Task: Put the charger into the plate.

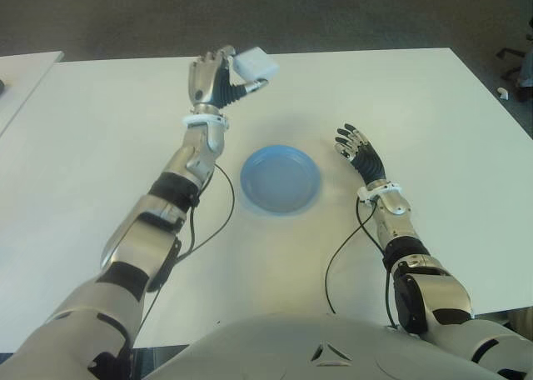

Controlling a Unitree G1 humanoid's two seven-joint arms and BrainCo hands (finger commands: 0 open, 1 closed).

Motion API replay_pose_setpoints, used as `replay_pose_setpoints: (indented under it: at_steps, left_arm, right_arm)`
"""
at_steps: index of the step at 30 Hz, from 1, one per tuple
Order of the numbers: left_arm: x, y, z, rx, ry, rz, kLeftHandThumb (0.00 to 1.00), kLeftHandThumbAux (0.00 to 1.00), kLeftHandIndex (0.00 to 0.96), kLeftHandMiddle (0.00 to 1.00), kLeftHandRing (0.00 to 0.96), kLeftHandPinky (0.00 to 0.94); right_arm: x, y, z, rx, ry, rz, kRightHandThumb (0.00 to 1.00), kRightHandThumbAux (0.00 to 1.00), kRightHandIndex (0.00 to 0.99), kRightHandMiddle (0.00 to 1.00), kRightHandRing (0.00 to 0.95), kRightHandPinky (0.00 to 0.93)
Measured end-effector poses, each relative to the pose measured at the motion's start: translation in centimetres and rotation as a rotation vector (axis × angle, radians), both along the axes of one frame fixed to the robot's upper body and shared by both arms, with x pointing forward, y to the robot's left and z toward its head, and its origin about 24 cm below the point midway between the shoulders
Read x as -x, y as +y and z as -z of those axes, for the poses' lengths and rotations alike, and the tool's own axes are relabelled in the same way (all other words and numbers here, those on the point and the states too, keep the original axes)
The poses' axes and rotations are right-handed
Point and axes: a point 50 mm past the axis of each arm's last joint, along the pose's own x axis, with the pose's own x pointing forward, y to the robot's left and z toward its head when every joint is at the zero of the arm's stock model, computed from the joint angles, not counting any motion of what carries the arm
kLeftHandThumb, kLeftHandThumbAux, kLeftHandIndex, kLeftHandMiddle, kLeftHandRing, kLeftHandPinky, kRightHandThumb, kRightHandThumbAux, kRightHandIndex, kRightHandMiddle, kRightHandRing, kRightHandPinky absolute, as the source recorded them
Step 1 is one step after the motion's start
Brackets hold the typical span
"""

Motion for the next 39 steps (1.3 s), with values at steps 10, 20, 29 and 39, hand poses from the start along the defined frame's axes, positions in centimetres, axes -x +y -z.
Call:
replay_pose_setpoints:
  at_steps: [10,20,29,39]
  left_arm:
    - [2.1,-1.4,-0.1,0.009,0.122,0.187,0.742,0.694,0.444,0.844,0.842,0.85]
    - [3.4,-1.6,1.1,-0.043,0.198,0.311,0.741,0.694,0.444,0.847,0.843,0.854]
    - [4.8,-1.9,3.1,-0.136,0.26,0.394,0.738,0.695,0.444,0.842,0.836,0.836]
    - [5.5,-1.8,4.7,-0.185,0.294,0.434,0.735,0.695,0.444,0.838,0.831,0.838]
  right_arm:
    - [-0.1,0.2,0.0,-0.004,0.002,-0.002,0.0,0.596,0.022,0.138,0.122,0.091]
    - [-0.3,0.4,0.0,-0.013,0.009,-0.004,0.0,0.585,0.022,0.142,0.128,0.109]
    - [-0.4,0.5,-0.1,-0.018,0.013,-0.004,0.0,0.575,0.019,0.148,0.131,0.109]
    - [-0.5,0.6,-0.1,-0.024,0.018,-0.008,0.0,0.567,0.015,0.147,0.129,0.102]
